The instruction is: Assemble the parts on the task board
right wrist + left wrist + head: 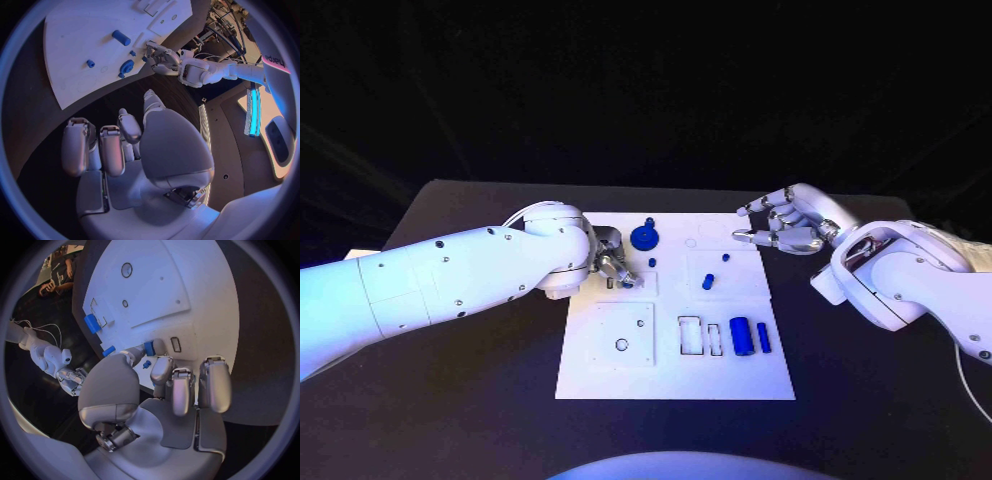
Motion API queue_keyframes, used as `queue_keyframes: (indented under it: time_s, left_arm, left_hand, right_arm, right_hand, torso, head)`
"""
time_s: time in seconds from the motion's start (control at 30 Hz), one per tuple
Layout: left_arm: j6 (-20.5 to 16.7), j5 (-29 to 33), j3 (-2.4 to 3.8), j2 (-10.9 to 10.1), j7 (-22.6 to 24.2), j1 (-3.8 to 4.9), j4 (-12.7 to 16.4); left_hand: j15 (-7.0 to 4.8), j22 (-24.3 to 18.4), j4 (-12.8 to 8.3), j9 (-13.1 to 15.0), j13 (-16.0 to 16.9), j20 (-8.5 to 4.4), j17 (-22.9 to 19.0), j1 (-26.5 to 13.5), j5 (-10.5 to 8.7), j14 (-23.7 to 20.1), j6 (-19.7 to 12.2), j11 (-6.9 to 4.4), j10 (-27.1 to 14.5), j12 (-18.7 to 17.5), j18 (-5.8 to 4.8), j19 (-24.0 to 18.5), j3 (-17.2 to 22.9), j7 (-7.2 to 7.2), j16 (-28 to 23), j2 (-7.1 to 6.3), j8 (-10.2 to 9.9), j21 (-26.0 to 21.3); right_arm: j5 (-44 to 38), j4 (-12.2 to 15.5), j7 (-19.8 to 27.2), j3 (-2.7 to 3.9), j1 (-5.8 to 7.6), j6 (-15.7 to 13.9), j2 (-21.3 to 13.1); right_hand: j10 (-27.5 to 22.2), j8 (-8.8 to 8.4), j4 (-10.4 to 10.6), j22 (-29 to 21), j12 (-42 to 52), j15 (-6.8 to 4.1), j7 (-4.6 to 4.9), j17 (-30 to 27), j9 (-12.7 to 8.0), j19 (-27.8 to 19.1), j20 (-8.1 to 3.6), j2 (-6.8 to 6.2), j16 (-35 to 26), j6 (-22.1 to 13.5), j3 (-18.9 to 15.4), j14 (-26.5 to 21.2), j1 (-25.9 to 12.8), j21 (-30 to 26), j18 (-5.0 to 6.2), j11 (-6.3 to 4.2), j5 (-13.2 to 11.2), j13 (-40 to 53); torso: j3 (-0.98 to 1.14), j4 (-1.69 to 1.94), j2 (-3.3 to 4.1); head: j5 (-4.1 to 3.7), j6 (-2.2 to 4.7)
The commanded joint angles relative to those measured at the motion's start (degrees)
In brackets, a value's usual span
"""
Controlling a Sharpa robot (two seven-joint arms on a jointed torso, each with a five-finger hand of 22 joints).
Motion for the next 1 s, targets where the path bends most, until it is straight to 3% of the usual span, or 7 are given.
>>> queue_keyframes:
  time_s: [0.03, 0.23, 0.43, 0.8, 1.0]
  left_arm:
    - [1.2, 0.0, -0.30, 0.1, -0.1, -0.41, -0.2]
    - [1.1, 0.0, -0.30, 0.3, -0.1, -0.40, -0.6]
    - [1.1, 0.0, -0.29, 0.4, -0.1, -0.38, -1.3]
    - [0.5, 0.6, -0.14, 0.3, -0.1, -0.29, -1.6]
    - [-0.9, 1.6, 0.96, -0.5, 0.0, -0.21, -0.6]
  left_hand:
    - [-0.33, 5.4, 0.3, 0.0, 0.0, -0.51, 15.1, -0.7, 0.33, 6.0, 0.5, -0.05, 0.3, 0.0, -0.68, 2.8, -0.8, -0.02, 0.2, 0.14, -0.2, 0.3]
    - [-0.31, 5.6, 1.9, 0.0, 0.1, -0.51, 15.1, -1.4, 0.32, 6.0, 0.8, -0.05, 0.4, 0.1, -0.72, 2.9, -3.7, 0.00, 0.2, 0.53, -0.3, 0.4]
    - [-0.30, 5.9, 4.2, 0.1, 0.2, -0.48, 15.1, -1.6, 0.33, 6.0, 1.2, -0.02, 0.6, 0.1, -0.77, 3.0, -9.8, 0.00, 0.2, 1.54, -0.5, 0.5]
    - [-0.32, 6.3, 4.6, 0.3, 0.2, -0.51, 15.1, -2.1, 0.27, 6.0, 1.5, -0.06, 0.8, 0.1, -0.81, 3.1, -15.5, -0.05, 0.2, 3.15, -0.7, 0.7]
    - [-0.34, 6.3, 4.6, 0.4, 0.2, -0.53, 15.1, -3.3, 0.15, 6.0, 1.5, -0.06, 0.8, 0.1, -0.80, 3.1, -19.6, -0.05, 0.2, 3.90, -0.8, 0.5]
  right_arm:
    - [-0.3, 0.0, 0.2, 0.00, -0.04, 0.8, 0.1]
    - [-0.2, 0.0, 0.2, 0.00, -0.04, 0.8, 0.0]
    - [-0.1, 0.0, 0.2, 0.00, -0.04, 0.8, 0.0]
    - [0.0, -0.1, 0.3, 0.00, -0.05, 1.0, 0.0]
    - [0.1, -0.2, 0.3, 0.00, -0.08, 1.1, 0.1]
  right_hand:
    - [-0.6, 0.08, 0.0, -0.2, -0.4, -0.18, -0.09, 5.5, 0.1, -0.5, -0.09, 0.44, -0.2, 0.3, -0.3, 3.6, -0.1, -0.4, 0.33, 0.01, 0.4, -0.2]
    - [-0.8, 0.05, 0.0, -0.5, -0.7, -0.19, -0.08, 5.3, 0.1, -0.7, -0.09, 0.48, -0.4, 0.2, -0.5, 3.6, -0.2, -0.6, 0.39, 0.02, 0.4, -0.4]
    - [-0.9, 0.03, 0.1, -0.8, -0.9, -0.19, -0.08, 5.1, 0.1, -0.8, -0.10, 0.50, -0.5, 0.2, -0.7, 3.5, -0.4, -0.7, 0.43, 0.03, 0.5, -0.6]
    - [-1.0, 0.02, 0.2, -0.8, -0.9, -0.19, -0.07, 5.0, 0.1, -0.8, -0.10, 0.58, -0.6, 0.2, -0.8, 3.5, -0.6, -0.8, 0.44, 0.04, 0.5, -0.6]
    - [-1.0, 0.02, 0.2, -1.0, -1.0, -0.19, -0.07, 4.9, 0.1, -0.9, -0.10, 0.62, -0.7, 0.2, -0.9, 3.5, -0.7, -0.9, 0.47, 0.04, 0.5, -0.7]
  torso:
    - [0.01, -0.06, 0.02]
    - [0.01, -0.05, 0.00]
    - [0.00, -0.06, 0.00]
    - [-0.04, -0.05, 0.03]
    - [-0.02, 0.04, -0.03]
  head:
    - [0.01, 0.09]
    - [0.03, 0.16]
    - [-0.04, 0.25]
    - [-0.16, 0.23]
    - [-0.20, 0.25]
